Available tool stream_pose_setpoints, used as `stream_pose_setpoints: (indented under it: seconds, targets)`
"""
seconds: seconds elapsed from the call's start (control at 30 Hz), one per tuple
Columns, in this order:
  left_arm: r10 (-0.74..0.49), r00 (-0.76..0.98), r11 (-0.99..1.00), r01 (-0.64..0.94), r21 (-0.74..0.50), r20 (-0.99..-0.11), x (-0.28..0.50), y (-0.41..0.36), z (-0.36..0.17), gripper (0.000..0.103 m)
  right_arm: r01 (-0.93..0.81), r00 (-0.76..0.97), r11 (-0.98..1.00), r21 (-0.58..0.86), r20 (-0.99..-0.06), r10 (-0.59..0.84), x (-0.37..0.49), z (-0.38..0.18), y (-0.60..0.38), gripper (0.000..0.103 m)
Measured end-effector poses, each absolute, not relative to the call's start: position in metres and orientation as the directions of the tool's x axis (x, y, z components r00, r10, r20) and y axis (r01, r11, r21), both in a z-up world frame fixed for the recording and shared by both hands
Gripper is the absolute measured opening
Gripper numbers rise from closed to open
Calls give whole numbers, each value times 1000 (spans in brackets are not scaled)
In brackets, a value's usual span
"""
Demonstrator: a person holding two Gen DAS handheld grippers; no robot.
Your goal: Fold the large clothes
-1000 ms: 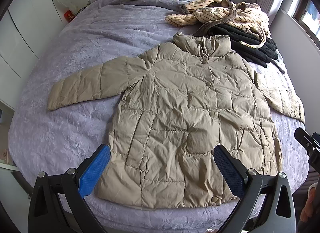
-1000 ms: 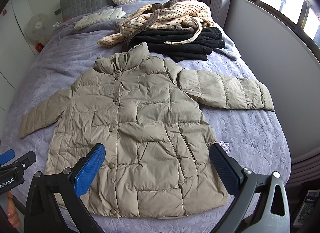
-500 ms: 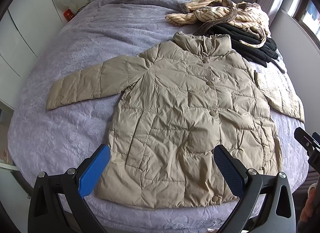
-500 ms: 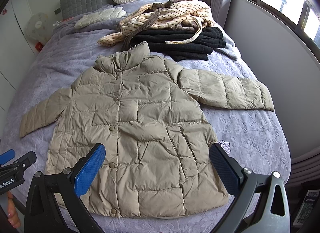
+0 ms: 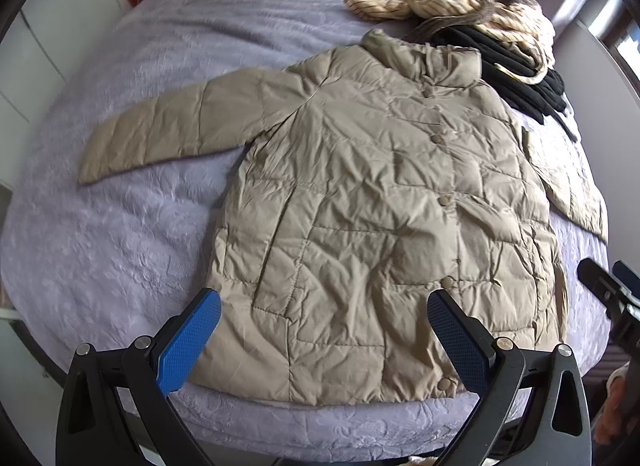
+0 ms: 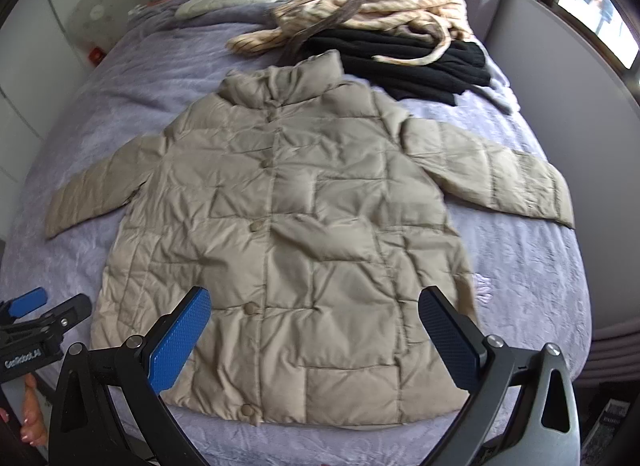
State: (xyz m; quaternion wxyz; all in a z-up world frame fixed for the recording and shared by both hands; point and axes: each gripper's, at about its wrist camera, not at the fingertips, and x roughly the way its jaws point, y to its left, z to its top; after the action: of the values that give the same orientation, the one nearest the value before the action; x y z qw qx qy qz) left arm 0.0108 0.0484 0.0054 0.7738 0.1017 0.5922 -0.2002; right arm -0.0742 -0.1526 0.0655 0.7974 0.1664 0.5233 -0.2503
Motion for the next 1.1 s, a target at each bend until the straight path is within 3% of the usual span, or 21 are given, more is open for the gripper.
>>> stream_pose_setpoints:
  seconds: [0.37,0.53,0.83,0.87,0.93,0.97,1.0,1.1]
  targets:
    - [-231,209,956,228,-183,-950,99,126,-50,103,459,345,871,173,-939,5,8,18,-116,103]
    - [-263,259,963,134,-235,-929,153,166,-83,103,364,326,913,185,-943,61,68,-17,-92,103]
    - [-341,349,924,-48,-380,-873,254,232,-141,103,307,310,940,151,-949,51,168,-74,-69,101]
    - [-354,357,913,-67,-402,-864,263,239,-146,103,309,320,936,171,-945,67,176,-79,-70,94]
    - [-369,372,899,-90,-429,-852,276,248,-154,103,311,338,925,217,-935,106,197,-91,-70,58]
    - [-376,377,892,-101,-441,-846,283,253,-159,103,313,336,918,244,-932,133,208,-99,-72,21]
    - [-383,379,885,-110,-452,-843,289,257,-163,103,316,337,910,267,-929,155,215,-105,-74,8]
    - [-418,380,856,-140,-498,-825,301,266,-176,103,323,365,902,286,-917,160,239,-118,-75,8]
